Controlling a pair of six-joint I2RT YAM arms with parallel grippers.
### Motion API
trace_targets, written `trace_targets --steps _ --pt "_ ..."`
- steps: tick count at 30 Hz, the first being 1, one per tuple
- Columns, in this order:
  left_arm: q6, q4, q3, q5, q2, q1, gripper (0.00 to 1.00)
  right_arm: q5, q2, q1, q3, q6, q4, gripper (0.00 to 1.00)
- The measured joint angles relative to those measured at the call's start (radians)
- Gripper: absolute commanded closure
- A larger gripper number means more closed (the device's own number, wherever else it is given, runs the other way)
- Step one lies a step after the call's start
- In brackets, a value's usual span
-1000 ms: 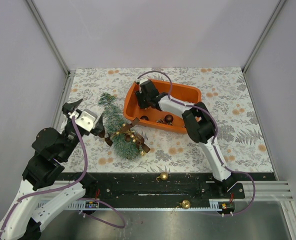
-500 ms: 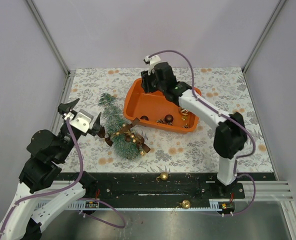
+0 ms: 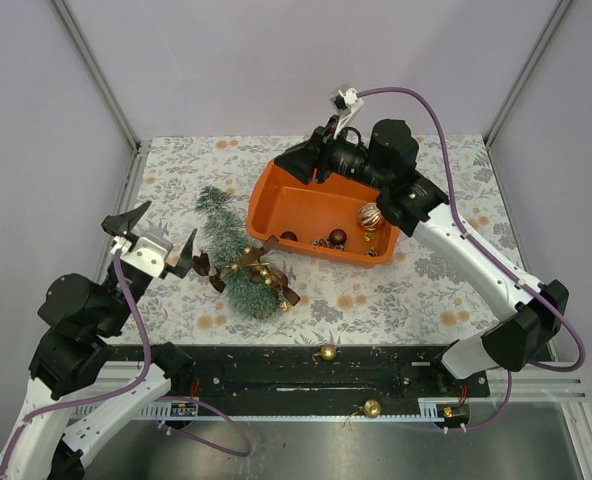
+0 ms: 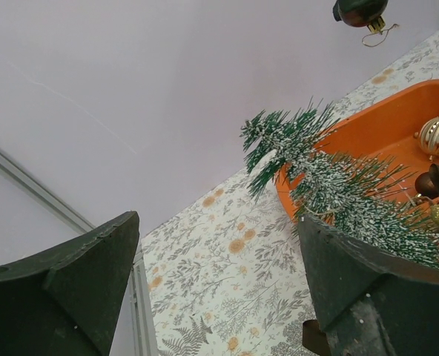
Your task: Decorate the small christmas tree
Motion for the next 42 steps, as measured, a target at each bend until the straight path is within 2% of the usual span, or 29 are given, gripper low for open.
trace_targets --steps 5,15,28,42 --pt "-0.007 0.0 -0.006 0.021 0.0 0.0 0.08 -0.114 -0.01 0.024 -0.027 0.111 0.134 0.57" --pt "-0.017 0.0 -0.013 0.036 -0.014 0.0 0.07 -0.186 0.066 0.144 0.089 0.14 0.242 0.57" --pt "-0.024 0.039 -0.06 0.022 -0.023 0.0 0.08 -0.227 0.196 0.171 0.17 0.157 0.263 0.58" --pt "-0.023 0.082 -0.085 -0.043 -0.002 0.0 0.11 -0.208 0.15 0.172 0.076 0.141 0.258 0.58"
